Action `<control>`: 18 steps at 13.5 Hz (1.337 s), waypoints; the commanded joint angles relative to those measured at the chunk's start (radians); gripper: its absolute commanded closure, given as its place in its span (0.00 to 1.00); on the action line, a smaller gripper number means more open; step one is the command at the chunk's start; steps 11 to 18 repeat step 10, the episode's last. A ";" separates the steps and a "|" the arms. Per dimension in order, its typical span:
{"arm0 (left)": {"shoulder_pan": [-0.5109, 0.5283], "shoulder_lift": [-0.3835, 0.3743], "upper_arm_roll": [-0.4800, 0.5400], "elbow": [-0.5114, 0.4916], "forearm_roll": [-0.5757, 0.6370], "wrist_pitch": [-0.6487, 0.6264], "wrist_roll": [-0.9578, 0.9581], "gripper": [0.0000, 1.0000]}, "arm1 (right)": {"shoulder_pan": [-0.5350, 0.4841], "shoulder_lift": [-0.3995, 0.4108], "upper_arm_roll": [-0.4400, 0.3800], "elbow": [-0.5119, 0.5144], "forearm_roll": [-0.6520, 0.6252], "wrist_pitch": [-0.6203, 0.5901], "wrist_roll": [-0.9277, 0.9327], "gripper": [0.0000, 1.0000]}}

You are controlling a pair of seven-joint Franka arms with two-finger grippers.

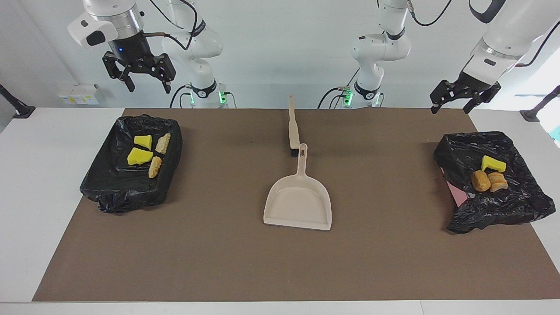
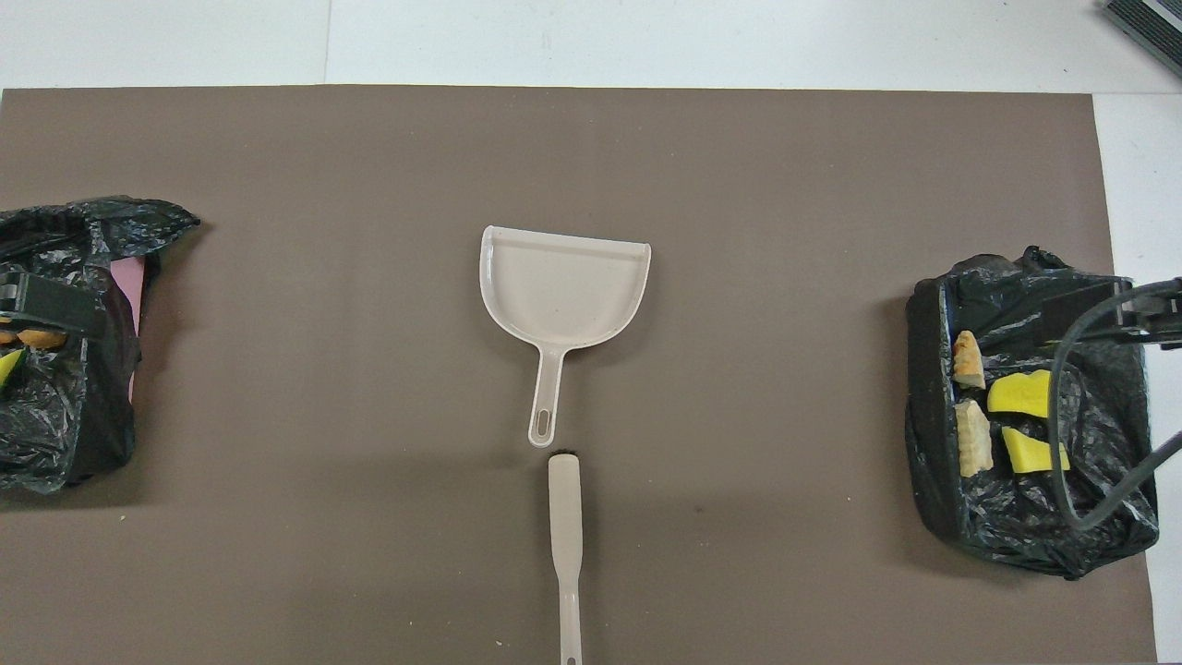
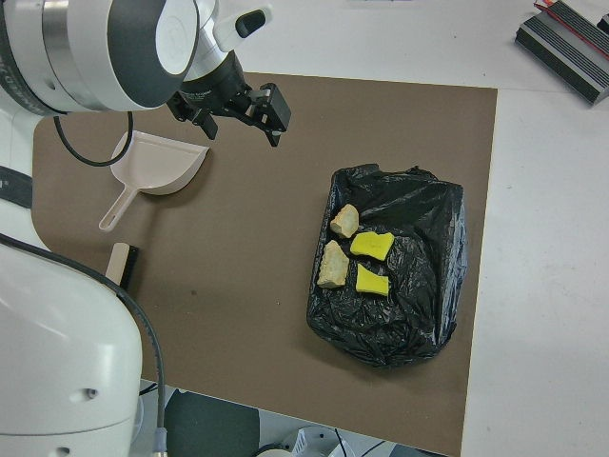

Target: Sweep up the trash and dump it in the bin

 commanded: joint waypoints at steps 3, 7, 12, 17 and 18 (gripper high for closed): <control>-0.002 -0.003 0.001 0.011 0.006 -0.010 0.011 0.00 | -0.004 -0.018 -0.003 -0.019 0.002 -0.003 -0.024 0.00; -0.002 -0.003 -0.004 0.012 0.005 -0.011 0.011 0.00 | -0.004 -0.018 -0.003 -0.020 0.002 -0.003 -0.024 0.00; -0.008 -0.006 -0.008 0.008 0.006 -0.008 0.008 0.00 | -0.004 -0.018 -0.002 -0.019 0.002 -0.003 -0.024 0.00; -0.008 -0.006 -0.008 0.008 0.006 -0.008 0.008 0.00 | -0.004 -0.018 -0.002 -0.019 0.002 -0.003 -0.024 0.00; -0.008 -0.006 -0.008 0.008 0.006 -0.008 0.008 0.00 | -0.004 -0.018 -0.002 -0.019 0.002 -0.003 -0.024 0.00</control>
